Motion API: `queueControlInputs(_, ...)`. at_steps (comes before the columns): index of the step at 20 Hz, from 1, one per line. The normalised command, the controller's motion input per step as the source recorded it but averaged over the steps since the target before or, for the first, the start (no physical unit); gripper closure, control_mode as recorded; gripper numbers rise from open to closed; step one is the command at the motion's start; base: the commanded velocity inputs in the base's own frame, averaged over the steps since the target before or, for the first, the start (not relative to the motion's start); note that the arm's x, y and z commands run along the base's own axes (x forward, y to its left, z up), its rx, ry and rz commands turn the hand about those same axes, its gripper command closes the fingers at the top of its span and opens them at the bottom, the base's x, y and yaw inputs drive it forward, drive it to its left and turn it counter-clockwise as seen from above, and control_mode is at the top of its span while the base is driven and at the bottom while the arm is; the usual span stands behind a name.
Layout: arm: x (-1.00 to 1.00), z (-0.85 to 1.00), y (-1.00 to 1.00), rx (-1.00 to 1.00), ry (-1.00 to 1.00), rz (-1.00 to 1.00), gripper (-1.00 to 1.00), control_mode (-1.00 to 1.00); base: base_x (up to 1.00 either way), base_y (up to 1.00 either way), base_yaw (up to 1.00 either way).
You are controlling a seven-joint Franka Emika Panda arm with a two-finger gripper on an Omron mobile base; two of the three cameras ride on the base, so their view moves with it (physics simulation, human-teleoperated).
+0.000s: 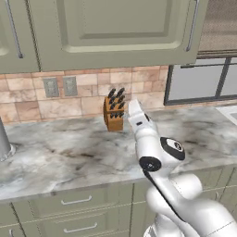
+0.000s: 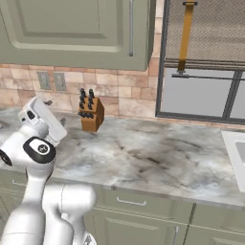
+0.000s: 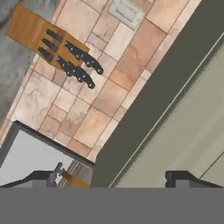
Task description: Pick the kiwi, lemon wedge, onion from the counter and place them in the cabinet. Then close the cabinet.
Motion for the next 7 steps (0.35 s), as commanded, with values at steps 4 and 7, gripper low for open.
queueControlInputs(4,-1.00,0.33,0.24,0.10,-0.14,0.15,-1.00,-1.00,0.00,0.00,0.00)
queueControlInputs(7,-0.97,-0.02,0.08,0.00,-0.27,0.00,-1.00,-1.00,0.00,0.00,0.00)
